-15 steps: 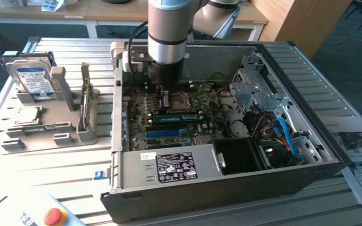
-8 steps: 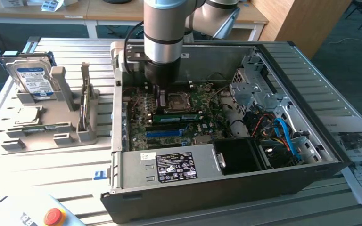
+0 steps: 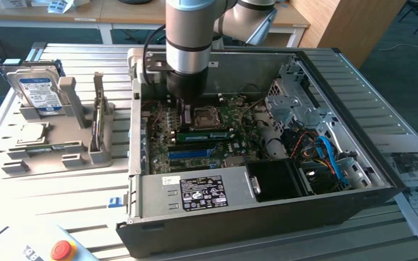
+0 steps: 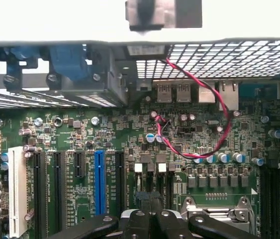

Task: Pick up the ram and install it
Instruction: 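Press down the ram until it locks into place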

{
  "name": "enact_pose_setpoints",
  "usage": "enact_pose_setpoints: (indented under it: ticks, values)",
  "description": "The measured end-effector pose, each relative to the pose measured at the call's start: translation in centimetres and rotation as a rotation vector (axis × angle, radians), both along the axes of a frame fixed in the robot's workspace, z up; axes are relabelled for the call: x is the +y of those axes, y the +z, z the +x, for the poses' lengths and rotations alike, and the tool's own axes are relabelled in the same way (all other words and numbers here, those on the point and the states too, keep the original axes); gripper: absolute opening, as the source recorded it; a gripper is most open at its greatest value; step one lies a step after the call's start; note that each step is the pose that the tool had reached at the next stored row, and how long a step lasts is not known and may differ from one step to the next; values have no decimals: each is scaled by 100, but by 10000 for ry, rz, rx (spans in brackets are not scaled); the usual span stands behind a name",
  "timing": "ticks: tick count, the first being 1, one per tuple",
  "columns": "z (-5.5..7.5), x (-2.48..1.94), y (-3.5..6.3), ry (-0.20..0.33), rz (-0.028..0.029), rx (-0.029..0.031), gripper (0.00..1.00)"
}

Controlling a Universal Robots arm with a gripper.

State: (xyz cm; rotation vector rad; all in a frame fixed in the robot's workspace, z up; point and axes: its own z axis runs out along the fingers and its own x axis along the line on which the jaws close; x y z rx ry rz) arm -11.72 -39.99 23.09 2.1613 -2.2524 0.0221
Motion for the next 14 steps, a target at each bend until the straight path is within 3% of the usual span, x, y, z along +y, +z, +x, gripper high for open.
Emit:
enact_pose_setpoints:
  ticks: [7, 14]
  values:
    - [-7, -16, 0, 0, -1, 0, 10]
    - [-74, -15, 0, 0, 0, -39, 10]
